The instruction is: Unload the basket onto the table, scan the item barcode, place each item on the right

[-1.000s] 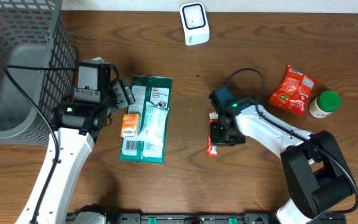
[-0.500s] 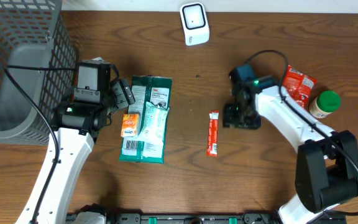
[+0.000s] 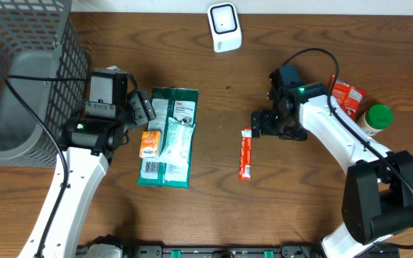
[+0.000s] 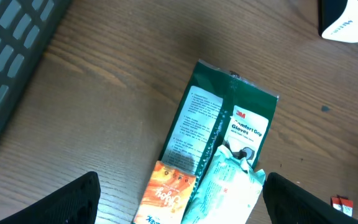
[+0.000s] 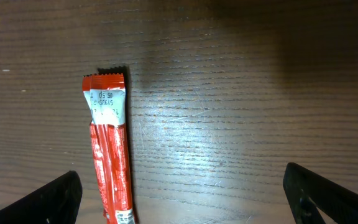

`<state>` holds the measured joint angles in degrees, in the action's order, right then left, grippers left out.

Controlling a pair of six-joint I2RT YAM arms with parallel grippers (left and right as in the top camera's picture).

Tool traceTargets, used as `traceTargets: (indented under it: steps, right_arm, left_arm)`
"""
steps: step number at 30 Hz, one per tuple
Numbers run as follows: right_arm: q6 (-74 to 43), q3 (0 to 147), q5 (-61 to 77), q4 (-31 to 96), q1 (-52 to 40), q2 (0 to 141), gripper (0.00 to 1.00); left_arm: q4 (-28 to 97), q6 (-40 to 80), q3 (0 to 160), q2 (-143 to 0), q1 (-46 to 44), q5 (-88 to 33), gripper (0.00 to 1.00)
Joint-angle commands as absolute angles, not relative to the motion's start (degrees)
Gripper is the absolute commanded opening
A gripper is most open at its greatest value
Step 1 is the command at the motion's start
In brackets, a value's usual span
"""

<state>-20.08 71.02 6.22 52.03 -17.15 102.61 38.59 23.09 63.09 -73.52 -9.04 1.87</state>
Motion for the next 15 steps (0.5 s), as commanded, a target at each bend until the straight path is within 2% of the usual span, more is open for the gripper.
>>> traceTargets:
  steps: [1, 8, 9, 11, 13, 15]
  right_arm:
    - [-19.2, 71.7, 6.3, 52.0, -17.6, 102.2, 0.99]
    - [-19.2, 71.7, 6.3, 51.9, -17.6, 102.2, 0.99]
    - [-19.2, 71.7, 6.3, 51.8, -17.6, 102.2, 0.93]
    - [-20.2, 71.7, 6.5, 51.8, -17.6, 102.2, 0.62]
    - [-22.4, 71.7, 7.2, 51.8, -17.6, 102.2, 0.41]
    - [-23.8, 71.5, 9.1, 51.1, -17.7, 102.3, 0.36]
  left_arm:
    - [38.6, 22.6, 63.3, -73.7, -8.8, 2.4, 0.84]
    - [38.6, 22.6, 63.3, -73.7, -8.8, 2.4, 0.84]
    - [38.6, 22.6, 63.3, -73.7, -8.8, 2.4, 0.84]
    - [38.6, 22.6, 63.3, -73.7, -8.8, 2.4, 0.84]
    - [38.6, 22.6, 63.3, -73.7, -8.8, 2.4, 0.84]
    - [38.6, 22.6, 63.3, -73.7, -8.8, 2.4, 0.85]
